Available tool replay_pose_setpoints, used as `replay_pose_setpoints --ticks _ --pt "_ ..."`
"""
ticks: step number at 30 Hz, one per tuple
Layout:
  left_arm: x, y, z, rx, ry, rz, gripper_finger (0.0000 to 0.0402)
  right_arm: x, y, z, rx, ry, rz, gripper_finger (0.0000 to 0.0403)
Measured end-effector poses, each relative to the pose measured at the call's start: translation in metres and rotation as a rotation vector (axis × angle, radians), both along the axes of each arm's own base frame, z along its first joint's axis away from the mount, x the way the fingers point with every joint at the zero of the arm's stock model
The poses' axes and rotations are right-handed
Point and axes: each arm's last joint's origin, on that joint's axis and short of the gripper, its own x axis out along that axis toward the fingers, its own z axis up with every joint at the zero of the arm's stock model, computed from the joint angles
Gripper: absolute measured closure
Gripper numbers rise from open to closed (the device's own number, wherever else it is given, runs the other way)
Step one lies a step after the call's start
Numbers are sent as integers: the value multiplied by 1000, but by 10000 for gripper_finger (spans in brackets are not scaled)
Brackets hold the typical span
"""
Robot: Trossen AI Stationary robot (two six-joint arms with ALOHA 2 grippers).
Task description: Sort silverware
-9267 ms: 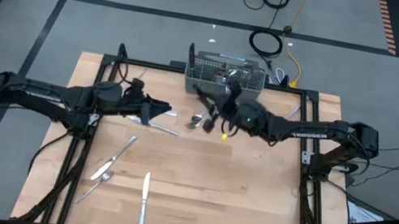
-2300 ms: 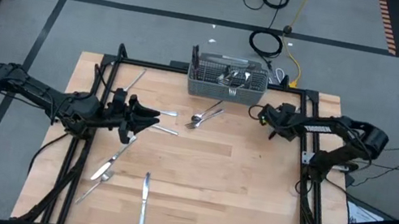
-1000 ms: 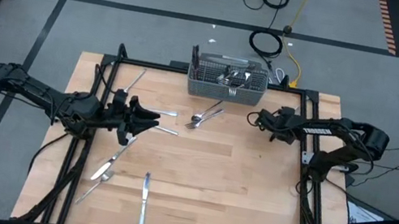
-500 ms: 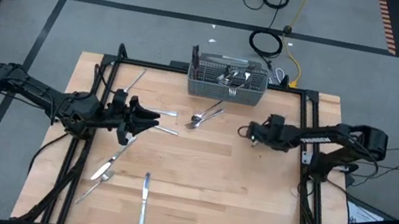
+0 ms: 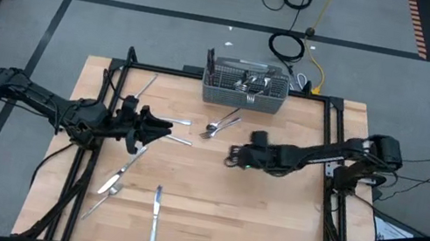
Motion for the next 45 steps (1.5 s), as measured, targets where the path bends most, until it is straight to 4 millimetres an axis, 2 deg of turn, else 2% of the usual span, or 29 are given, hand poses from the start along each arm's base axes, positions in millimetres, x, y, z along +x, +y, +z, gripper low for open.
replay_pose_setpoints --ticks 3,7,11,15,21,25,37,45 --pt "1 0 -1 -78 -5 -8 237 20 -2 24 -138 140 56 403" --pt "6 -1 -5 -197 8 -18 237 15 -24 37 -192 426 75 403" --pt "14 -4 -14 -309 43 -21 237 -8 -41 32 -124 566 59 403" --pt "24 -6 -23 -381 84 -16 237 -38 -55 16 -29 630 40 403" --pt "32 -8 -32 -392 122 -8 237 -89 -67 -10 52 594 -43 403" --pt "32 -8 -32 -392 121 -2 237 -105 -70 -21 81 529 -38 403" --pt "32 -7 -33 -392 118 19 237 -97 -79 -41 78 525 11 403" --pt "32 -7 -33 -390 118 20 237 -84 -63 -41 113 438 49 403"
